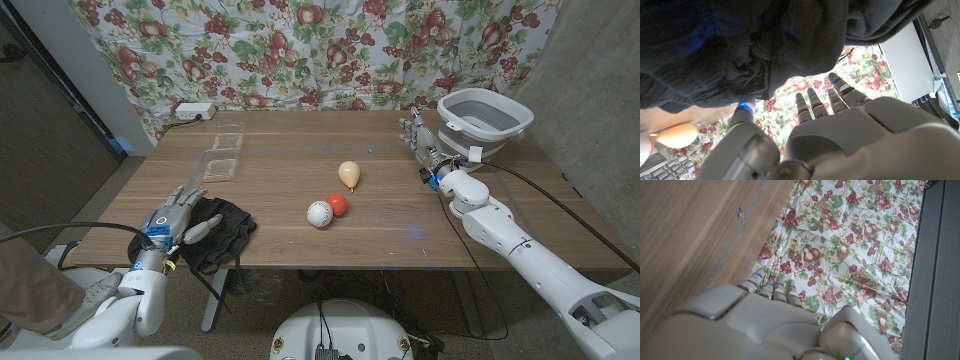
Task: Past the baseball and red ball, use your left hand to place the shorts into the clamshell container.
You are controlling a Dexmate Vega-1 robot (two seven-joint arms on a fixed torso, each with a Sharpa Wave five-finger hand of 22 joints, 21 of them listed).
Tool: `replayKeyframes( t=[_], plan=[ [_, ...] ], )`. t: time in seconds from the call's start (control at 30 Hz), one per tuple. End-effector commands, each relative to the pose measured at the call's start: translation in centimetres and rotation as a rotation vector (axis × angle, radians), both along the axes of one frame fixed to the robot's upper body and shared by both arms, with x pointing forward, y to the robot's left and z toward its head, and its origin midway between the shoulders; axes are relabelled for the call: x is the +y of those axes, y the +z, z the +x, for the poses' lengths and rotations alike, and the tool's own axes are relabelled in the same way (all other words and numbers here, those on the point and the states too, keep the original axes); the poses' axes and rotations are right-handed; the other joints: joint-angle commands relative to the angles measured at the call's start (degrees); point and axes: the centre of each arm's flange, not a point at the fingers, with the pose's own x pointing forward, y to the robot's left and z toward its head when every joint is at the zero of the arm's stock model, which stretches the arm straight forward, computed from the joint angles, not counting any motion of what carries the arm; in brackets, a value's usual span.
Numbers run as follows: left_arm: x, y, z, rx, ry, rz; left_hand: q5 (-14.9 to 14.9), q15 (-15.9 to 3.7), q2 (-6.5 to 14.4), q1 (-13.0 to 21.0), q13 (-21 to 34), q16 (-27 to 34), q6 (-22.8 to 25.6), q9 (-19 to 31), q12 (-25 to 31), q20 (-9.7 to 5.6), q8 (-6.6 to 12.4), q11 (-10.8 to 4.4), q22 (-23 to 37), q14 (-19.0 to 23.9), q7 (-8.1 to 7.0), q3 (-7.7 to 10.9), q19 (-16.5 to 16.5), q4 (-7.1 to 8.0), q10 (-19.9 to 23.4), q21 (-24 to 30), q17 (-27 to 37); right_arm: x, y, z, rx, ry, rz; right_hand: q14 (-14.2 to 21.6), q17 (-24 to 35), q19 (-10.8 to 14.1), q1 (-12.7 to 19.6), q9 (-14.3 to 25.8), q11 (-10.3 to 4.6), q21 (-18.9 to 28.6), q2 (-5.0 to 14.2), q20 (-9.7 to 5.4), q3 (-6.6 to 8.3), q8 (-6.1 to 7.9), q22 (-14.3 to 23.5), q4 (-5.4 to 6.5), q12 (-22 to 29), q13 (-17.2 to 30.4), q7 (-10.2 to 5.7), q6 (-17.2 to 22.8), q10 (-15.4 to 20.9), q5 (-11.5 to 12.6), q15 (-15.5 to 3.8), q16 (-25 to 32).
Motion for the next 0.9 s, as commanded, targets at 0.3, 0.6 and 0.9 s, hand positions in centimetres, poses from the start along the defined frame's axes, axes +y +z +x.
replayKeyframes(
  t=[0.3,0.6,0.9],
  plan=[
    [0.83,-1.09,0.55,0.030,0.020,-0.002,0.5,-9.61,-0.3,1.2,0.3,0.2,0.3,0.1,-0.1,-0.10,0.31,-0.31,0.2,0.3,-0.14,0.12,0.2,-0.27,-1.2,0.4,0.1,0.54,0.39,0.21,0.001,0.003,-0.019,-0.1,0.1,0.2,0.3,0.1,-0.15,0.2,0.29,0.57,0.10,0.15,0.3,-0.25,0.1,0.2,0.07,0.1,0.3,0.4,-0.13,0.4],
    [0.88,-1.31,0.77,0.037,0.014,0.003,0.6,-9.76,-0.3,1.6,0.3,0.2,0.2,0.1,0.0,-0.17,0.28,-0.47,0.2,0.4,-0.15,0.19,0.4,-0.33,-1.4,0.4,0.1,0.39,0.40,0.15,0.001,-0.002,-0.016,-0.1,0.1,0.2,0.4,0.1,-0.23,0.2,0.30,0.59,0.10,0.18,0.3,-0.26,0.1,0.2,0.14,0.2,0.3,0.4,-0.16,0.4],
    [0.42,-1.77,1.10,0.040,0.009,0.001,0.8,-9.74,-0.3,2.1,0.3,0.3,0.0,0.2,0.1,-0.21,0.26,-0.51,0.2,0.5,-0.16,0.28,0.3,-0.42,-1.4,0.4,0.1,0.31,0.53,0.07,0.001,0.003,-0.015,-0.1,0.1,0.2,0.4,0.1,-0.14,0.2,0.29,0.59,0.10,0.17,0.3,-0.28,0.2,0.2,0.14,0.2,0.3,0.4,-0.19,0.4]
  ],
)
